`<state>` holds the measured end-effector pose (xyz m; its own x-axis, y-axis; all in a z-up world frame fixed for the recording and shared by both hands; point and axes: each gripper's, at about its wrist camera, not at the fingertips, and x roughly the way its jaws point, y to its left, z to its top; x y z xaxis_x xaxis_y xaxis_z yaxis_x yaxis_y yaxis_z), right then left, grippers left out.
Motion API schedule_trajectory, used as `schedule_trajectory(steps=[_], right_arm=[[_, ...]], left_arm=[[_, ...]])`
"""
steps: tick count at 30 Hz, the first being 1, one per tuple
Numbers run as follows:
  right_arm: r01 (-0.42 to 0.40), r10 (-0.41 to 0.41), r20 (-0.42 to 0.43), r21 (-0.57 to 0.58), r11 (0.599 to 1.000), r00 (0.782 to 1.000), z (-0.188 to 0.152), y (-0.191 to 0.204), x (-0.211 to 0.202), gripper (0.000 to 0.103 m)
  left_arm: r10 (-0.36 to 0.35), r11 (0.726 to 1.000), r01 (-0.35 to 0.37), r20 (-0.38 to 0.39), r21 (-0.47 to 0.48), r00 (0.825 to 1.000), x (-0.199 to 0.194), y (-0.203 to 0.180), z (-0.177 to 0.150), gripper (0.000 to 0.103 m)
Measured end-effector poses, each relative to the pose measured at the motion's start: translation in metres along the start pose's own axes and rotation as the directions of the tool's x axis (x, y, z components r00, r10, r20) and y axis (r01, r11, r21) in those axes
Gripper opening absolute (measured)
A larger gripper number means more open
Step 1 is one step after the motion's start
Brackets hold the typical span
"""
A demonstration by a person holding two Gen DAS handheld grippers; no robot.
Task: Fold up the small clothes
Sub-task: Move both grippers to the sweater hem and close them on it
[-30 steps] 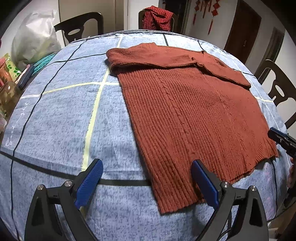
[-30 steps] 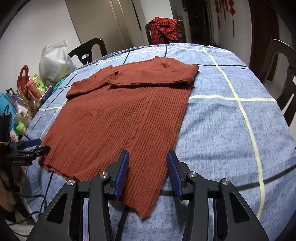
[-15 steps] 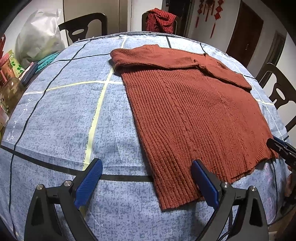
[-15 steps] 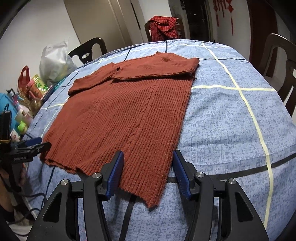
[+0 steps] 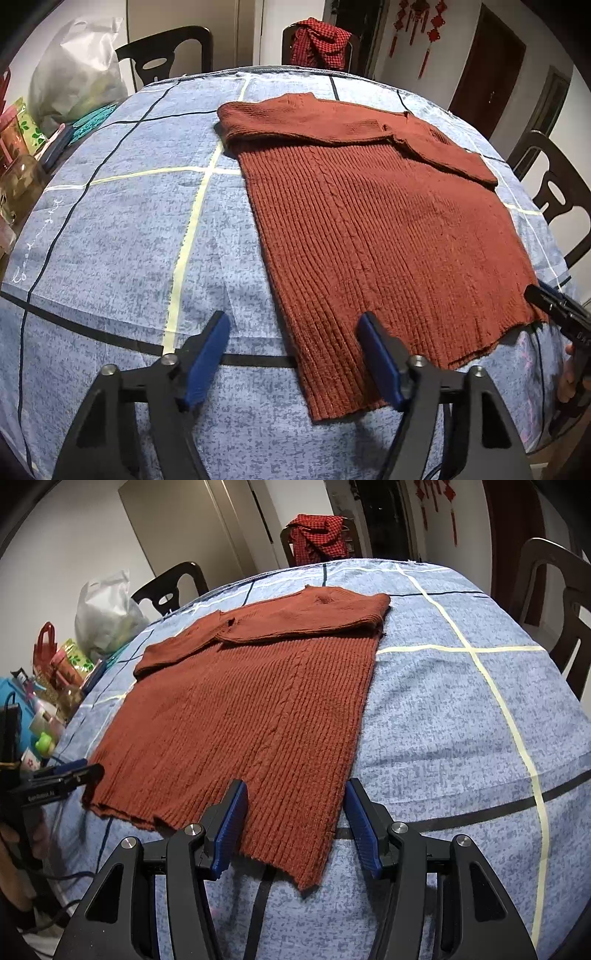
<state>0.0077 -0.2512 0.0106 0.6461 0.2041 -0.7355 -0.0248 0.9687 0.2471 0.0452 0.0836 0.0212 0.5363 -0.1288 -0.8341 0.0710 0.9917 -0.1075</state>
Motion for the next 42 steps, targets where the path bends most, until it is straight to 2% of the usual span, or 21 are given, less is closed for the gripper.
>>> schedule_trajectory(steps=[2, 4, 6, 10, 12, 17, 22, 24, 26, 33, 39, 42], right_arm=[[-0.002, 0.002, 0.000, 0.002, 1.000, 1.000, 0.000, 0.000, 0.000, 0.055], [-0.003, 0.003, 0.001, 0.001, 1.000, 1.000, 0.000, 0.001, 0.000, 0.055], [0.003, -0.003, 0.001, -0.005, 1.000, 1.000, 0.000, 0.002, -0.001, 0.054], [0.024, -0.024, 0.003, -0.012, 1.000, 1.000, -0.002, 0.003, -0.001, 0.046], [0.025, -0.025, 0.002, -0.008, 1.000, 1.000, -0.002, 0.001, -0.002, 0.043], [0.010, -0.010, 0.001, 0.013, 1.000, 1.000, -0.003, -0.002, -0.004, 0.036], [-0.028, 0.028, 0.000, 0.029, 0.999, 1.000, -0.005, -0.002, -0.006, 0.027], [-0.058, 0.058, -0.003, 0.048, 0.997, 0.998, -0.006, -0.004, -0.007, 0.023], [-0.088, 0.090, -0.012, 0.072, 0.993, 0.996, -0.006, -0.007, -0.007, 0.022], [-0.103, 0.105, -0.010, 0.132, 0.986, 0.994, -0.007, -0.017, -0.007, 0.022], [-0.099, 0.101, -0.008, 0.135, 0.986, 0.995, -0.004, -0.015, -0.005, 0.022], [-0.101, 0.102, -0.007, 0.129, 0.986, 0.995, -0.004, -0.016, -0.005, 0.022]], left_arm=[[-0.006, 1.000, 0.006, -0.004, -0.017, 1.000, 0.000, 0.001, 0.002, 0.067], [-0.018, 1.000, 0.018, -0.005, -0.026, 1.000, -0.001, 0.002, 0.003, 0.057], [-0.050, 0.998, 0.050, -0.016, -0.035, 0.999, -0.001, 0.002, 0.004, 0.042], [-0.083, 0.995, 0.081, -0.030, -0.061, 0.996, 0.000, 0.001, 0.005, 0.038], [-0.100, 0.993, 0.098, -0.036, -0.065, 0.994, 0.000, -0.001, 0.005, 0.031], [-0.103, 0.993, 0.100, -0.058, -0.055, 0.993, 0.000, -0.004, 0.005, 0.031], [-0.154, 0.985, 0.146, -0.086, -0.092, 0.984, -0.001, -0.002, 0.005, 0.030], [-0.164, 0.984, 0.156, -0.091, -0.090, 0.982, -0.002, -0.003, 0.004, 0.026], [-0.178, 0.980, 0.169, -0.091, -0.101, 0.980, -0.002, -0.002, 0.004, 0.026], [-0.190, 0.977, 0.179, -0.094, -0.119, 0.977, -0.001, -0.001, 0.004, 0.024], [-0.223, 0.959, 0.203, -0.088, -0.198, 0.971, 0.004, 0.006, 0.005, 0.024], [-0.221, 0.962, 0.202, -0.088, -0.185, 0.971, 0.003, 0.006, 0.004, 0.024]])
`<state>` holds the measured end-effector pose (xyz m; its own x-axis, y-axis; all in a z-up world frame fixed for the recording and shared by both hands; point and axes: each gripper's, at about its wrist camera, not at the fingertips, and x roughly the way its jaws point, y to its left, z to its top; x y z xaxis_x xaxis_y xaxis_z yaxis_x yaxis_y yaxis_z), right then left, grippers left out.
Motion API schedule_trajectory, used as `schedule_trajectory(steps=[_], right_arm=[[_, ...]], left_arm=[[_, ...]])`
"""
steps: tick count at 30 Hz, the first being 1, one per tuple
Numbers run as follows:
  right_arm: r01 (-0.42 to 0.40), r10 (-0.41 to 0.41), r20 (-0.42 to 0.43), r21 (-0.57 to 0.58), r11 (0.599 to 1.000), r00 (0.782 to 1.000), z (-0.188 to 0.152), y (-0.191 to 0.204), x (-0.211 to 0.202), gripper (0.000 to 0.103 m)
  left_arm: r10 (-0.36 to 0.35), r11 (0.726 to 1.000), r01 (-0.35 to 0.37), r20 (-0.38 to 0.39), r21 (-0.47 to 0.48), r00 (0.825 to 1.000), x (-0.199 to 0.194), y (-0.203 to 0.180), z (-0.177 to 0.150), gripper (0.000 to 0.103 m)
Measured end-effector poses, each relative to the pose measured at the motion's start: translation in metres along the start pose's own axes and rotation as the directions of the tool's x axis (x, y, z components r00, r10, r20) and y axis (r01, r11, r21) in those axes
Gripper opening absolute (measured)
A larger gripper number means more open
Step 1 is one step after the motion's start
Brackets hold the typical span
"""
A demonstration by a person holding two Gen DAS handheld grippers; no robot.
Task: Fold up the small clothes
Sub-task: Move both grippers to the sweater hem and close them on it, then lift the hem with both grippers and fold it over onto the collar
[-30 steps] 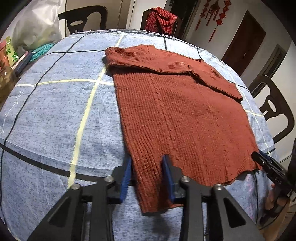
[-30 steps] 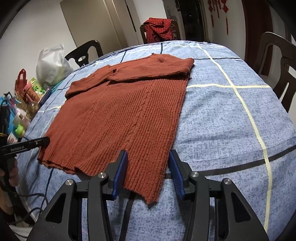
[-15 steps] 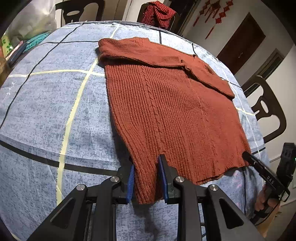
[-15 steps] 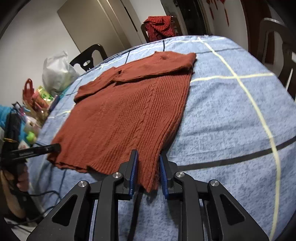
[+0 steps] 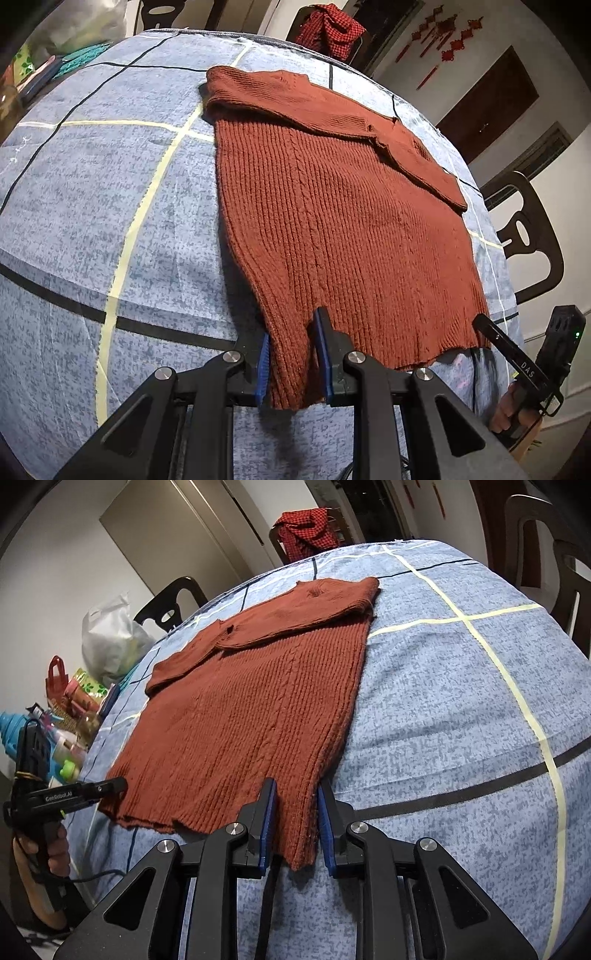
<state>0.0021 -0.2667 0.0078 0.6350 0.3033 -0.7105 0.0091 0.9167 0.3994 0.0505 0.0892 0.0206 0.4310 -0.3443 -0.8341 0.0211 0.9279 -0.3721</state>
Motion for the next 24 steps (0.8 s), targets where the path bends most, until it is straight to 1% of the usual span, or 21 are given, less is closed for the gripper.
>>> schedule_trajectory(steps=[1, 2, 3, 4, 5, 6, 8, 9, 13, 17, 24], right_arm=[[0.003, -0.003, 0.000, -0.005, 1.000, 1.000, 0.000, 0.001, 0.000, 0.022], [0.010, -0.010, 0.001, -0.011, 1.000, 1.000, 0.000, 0.001, 0.000, 0.020], [0.020, -0.020, 0.003, -0.016, 1.000, 1.000, 0.000, 0.001, 0.000, 0.018], [0.026, -0.026, 0.004, -0.019, 0.999, 1.000, 0.000, 0.001, 0.000, 0.012], [0.023, -0.023, 0.005, -0.018, 1.000, 1.000, 0.000, 0.001, 0.000, 0.011], [0.014, -0.014, 0.005, -0.011, 1.000, 1.000, 0.000, 0.000, 0.000, 0.010], [0.005, -0.005, 0.005, -0.003, 1.000, 1.000, 0.001, -0.001, -0.001, 0.009], [0.001, -0.001, 0.008, 0.000, 1.000, 1.000, 0.002, -0.002, -0.002, 0.009], [-0.021, 0.021, 0.023, 0.006, 1.000, 1.000, 0.005, -0.003, -0.006, 0.007], [-0.045, 0.044, 0.039, 0.006, 0.999, 0.998, 0.012, -0.001, -0.010, 0.007], [-0.074, 0.074, 0.057, 0.008, 0.997, 0.996, 0.027, 0.001, -0.013, 0.007]], left_arm=[[0.005, 1.000, -0.005, -0.001, 0.008, 1.000, 0.000, 0.000, 0.000, 0.024], [0.013, 1.000, -0.013, -0.001, 0.021, 1.000, -0.001, -0.002, -0.001, 0.024], [0.021, 0.999, -0.021, -0.001, 0.035, 1.000, 0.000, -0.004, -0.001, 0.024], [0.030, 0.998, -0.030, -0.001, 0.052, 1.000, 0.000, -0.006, -0.001, 0.024], [0.039, 0.997, -0.038, -0.001, 0.066, 0.999, 0.001, -0.009, -0.001, 0.020], [0.043, 0.996, -0.043, -0.003, 0.076, 0.999, 0.001, -0.011, -0.001, 0.013], [0.037, 0.996, -0.037, -0.007, 0.078, 0.999, 0.000, -0.011, 0.001, 0.012], [0.030, 0.997, -0.029, -0.009, 0.069, 1.000, 0.000, -0.009, 0.002, 0.010], [0.001, 0.999, -0.001, 0.000, 0.035, 1.000, -0.004, -0.003, 0.007, 0.009], [-0.016, 0.999, 0.015, 0.023, 0.031, 1.000, -0.012, -0.002, 0.012, 0.009], [-0.042, 0.999, 0.041, 0.039, 0.024, 0.998, -0.017, -0.002, 0.028, 0.009]])
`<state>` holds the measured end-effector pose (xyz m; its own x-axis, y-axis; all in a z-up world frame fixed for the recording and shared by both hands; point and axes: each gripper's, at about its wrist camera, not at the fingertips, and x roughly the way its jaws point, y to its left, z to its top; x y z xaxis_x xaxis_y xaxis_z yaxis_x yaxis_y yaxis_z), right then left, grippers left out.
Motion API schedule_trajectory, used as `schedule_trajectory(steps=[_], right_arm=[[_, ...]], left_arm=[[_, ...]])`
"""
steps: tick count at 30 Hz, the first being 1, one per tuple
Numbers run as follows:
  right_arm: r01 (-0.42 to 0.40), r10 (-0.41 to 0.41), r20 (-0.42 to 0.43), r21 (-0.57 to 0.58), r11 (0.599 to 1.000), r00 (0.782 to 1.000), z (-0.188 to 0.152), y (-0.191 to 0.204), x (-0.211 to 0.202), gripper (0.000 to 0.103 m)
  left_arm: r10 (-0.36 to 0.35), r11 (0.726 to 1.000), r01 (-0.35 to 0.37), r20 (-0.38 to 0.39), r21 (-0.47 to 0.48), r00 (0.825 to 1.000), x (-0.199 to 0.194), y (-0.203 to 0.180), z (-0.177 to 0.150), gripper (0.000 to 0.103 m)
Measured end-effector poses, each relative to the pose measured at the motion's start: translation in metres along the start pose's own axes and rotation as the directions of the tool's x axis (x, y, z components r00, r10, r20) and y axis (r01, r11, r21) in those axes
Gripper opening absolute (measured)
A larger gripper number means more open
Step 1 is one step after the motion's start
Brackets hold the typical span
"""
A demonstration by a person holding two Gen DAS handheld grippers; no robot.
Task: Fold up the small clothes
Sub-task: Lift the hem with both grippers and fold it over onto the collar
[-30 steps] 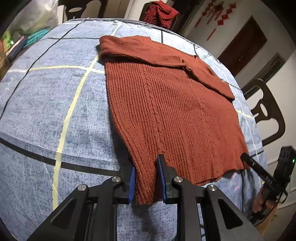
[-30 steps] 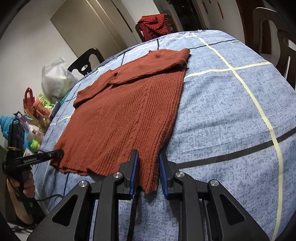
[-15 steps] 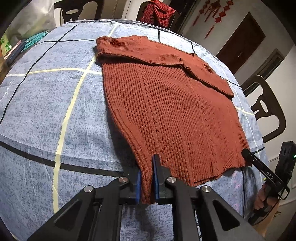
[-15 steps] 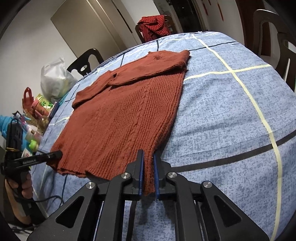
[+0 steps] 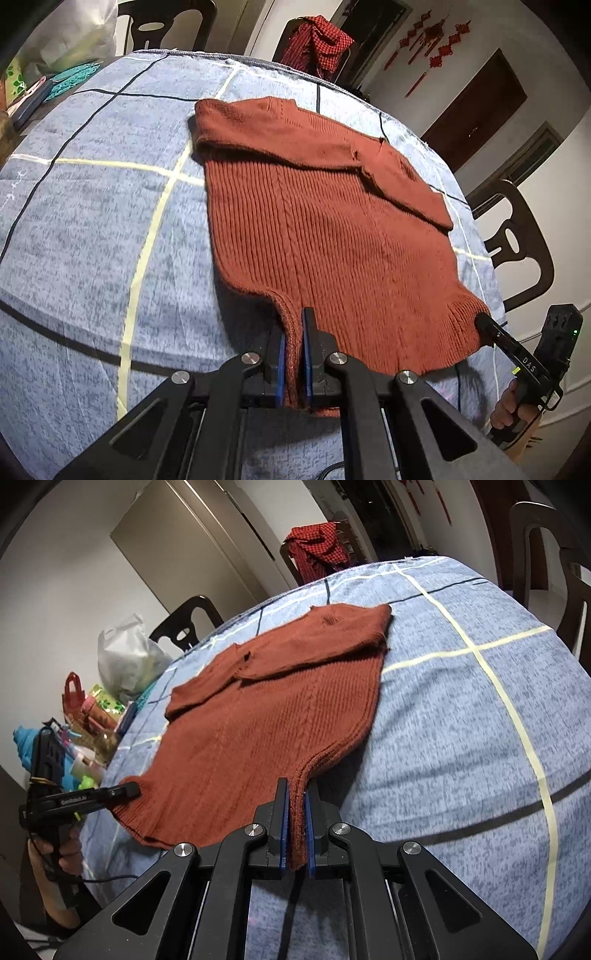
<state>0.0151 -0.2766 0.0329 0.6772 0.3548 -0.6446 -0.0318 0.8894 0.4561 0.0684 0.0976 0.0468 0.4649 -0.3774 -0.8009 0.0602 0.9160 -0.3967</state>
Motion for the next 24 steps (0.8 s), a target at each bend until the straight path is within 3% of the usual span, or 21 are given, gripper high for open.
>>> schedule_trajectory(steps=[10, 24], right_arm=[[-0.022, 0.022, 0.018, 0.003, 1.000, 1.000, 0.028, 0.000, 0.003, 0.007], [-0.021, 0.021, 0.048, -0.008, 1.000, 0.999, 0.070, 0.004, 0.014, 0.007]], left_arm=[[-0.039, 0.999, 0.040, 0.028, -0.036, 0.999, -0.001, 0.005, 0.025, 0.009], [-0.041, 0.998, 0.043, 0.059, -0.037, 0.997, 0.007, 0.008, 0.066, 0.009]])
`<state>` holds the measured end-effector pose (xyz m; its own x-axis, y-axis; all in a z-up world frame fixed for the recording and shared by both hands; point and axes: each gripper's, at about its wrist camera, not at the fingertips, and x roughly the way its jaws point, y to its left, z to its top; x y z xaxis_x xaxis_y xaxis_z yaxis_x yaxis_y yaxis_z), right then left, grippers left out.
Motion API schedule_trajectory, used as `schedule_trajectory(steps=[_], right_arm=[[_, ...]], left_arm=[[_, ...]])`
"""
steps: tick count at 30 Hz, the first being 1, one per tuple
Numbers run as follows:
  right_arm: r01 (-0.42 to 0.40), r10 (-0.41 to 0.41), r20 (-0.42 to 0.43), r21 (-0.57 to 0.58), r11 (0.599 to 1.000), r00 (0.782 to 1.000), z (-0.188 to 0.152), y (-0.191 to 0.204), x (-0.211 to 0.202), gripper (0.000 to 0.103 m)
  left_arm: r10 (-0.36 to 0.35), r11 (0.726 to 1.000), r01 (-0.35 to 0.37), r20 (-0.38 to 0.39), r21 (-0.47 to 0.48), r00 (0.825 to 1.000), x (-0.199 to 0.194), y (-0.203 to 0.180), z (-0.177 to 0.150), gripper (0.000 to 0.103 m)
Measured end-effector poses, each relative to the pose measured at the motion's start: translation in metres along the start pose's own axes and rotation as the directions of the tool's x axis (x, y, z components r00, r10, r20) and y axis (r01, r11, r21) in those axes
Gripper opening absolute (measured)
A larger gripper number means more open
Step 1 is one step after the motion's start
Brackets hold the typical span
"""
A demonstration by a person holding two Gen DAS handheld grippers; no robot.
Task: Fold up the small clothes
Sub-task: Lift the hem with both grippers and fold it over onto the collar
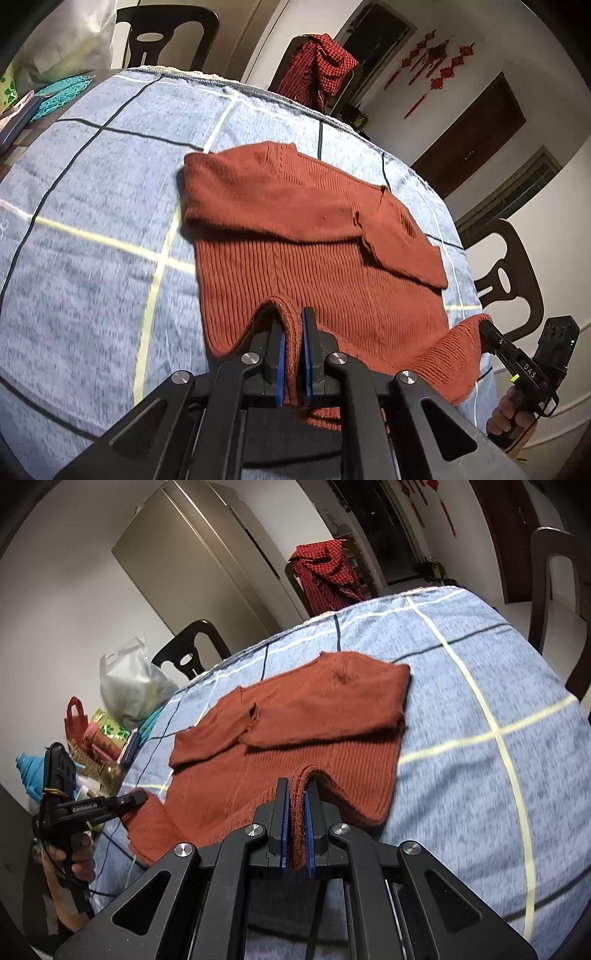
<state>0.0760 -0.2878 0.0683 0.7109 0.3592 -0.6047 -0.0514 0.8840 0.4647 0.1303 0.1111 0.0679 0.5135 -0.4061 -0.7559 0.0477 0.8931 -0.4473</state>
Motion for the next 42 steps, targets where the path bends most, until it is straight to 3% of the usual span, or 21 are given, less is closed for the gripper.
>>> schedule_trajectory(steps=[24, 35, 42], right_arm=[[0.027, -0.026, 0.026, -0.020, 0.999, 0.999, 0.080, -0.004, 0.044, 0.007], [0.026, -0.026, 0.000, -0.002, 1.000, 1.000, 0.108, -0.009, 0.070, 0.007], [0.034, -0.034, -0.013, 0.027, 0.999, 0.999, 0.127, -0.017, 0.089, 0.007]], left_arm=[[0.026, 0.998, -0.022, 0.075, -0.053, 0.997, 0.029, -0.003, 0.076, 0.009], [0.026, 0.999, -0.023, 0.072, -0.049, 0.997, 0.046, -0.011, 0.106, 0.009], [0.033, 0.995, -0.028, 0.051, -0.094, 0.998, 0.066, -0.003, 0.131, 0.009]])
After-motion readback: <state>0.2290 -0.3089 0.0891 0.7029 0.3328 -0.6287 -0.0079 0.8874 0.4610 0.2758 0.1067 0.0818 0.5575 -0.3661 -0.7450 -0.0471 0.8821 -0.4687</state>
